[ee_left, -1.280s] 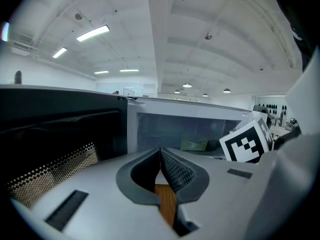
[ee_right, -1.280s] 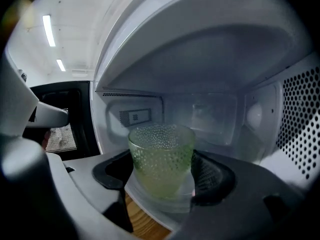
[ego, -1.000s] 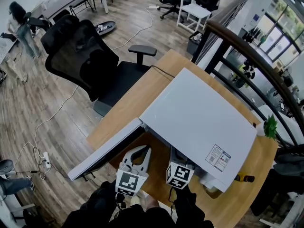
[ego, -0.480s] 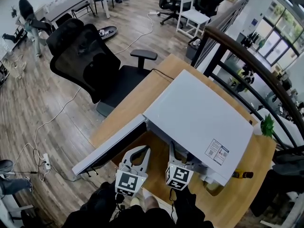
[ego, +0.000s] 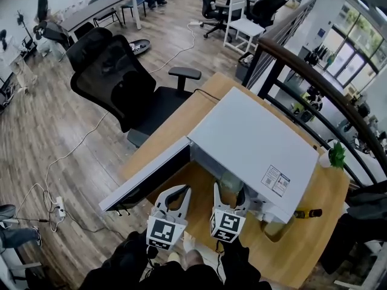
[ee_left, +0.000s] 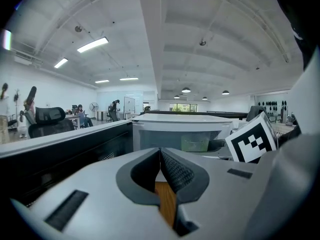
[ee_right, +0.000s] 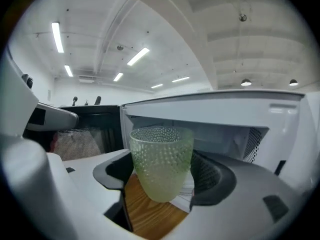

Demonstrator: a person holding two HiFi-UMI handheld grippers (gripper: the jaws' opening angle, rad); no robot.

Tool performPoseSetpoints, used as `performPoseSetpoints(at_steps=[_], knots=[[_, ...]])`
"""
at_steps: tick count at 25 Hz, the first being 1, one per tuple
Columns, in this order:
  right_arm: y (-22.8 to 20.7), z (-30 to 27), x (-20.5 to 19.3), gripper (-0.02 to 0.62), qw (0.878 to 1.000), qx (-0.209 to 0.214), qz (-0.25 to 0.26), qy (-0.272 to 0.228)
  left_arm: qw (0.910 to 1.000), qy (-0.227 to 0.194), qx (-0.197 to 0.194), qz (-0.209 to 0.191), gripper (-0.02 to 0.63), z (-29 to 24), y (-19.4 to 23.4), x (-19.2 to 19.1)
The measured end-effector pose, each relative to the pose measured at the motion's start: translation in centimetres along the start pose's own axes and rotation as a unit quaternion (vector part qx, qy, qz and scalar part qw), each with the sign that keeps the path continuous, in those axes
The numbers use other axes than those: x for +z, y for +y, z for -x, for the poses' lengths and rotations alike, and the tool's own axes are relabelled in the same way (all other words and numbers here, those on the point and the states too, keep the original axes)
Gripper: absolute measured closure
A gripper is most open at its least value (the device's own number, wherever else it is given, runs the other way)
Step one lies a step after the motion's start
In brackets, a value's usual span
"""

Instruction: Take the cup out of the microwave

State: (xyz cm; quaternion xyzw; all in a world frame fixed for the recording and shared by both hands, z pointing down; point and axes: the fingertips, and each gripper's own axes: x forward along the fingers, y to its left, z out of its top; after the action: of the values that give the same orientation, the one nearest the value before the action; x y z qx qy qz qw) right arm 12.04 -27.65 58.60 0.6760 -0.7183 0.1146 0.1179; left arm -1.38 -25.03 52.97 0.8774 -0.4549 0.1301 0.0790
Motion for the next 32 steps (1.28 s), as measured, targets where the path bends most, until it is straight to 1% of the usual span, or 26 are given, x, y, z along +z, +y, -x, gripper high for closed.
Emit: performPoseSetpoints(at_steps=[8,16,25,32], knots=[[1.3,4.1,0.4,0.224,1.0,0.005,-0.002,-0.008,0.9999,-0.012,0.002,-0.01,0.581,4.0,-1.1,0.5],[2.1,8.9,1.6,0.224,1.0,0.003,0.001,-0.021,0.9993,-0.03,0.005,-0.021,0.581,8.3,-2.3,1.6],[2.8,16.9,2.8,0.224,0.999,0.008,0.009,-0.036,0.998,-0.054,0.002,-0.034,0.581,14.3,-5.7,2.8],[4.0,22.5,3.5,0.224,0.999,0.013,0.021,-0.046,0.9969,-0.064,0.002,-0.045,0.581,18.4,-7.4,3.0]])
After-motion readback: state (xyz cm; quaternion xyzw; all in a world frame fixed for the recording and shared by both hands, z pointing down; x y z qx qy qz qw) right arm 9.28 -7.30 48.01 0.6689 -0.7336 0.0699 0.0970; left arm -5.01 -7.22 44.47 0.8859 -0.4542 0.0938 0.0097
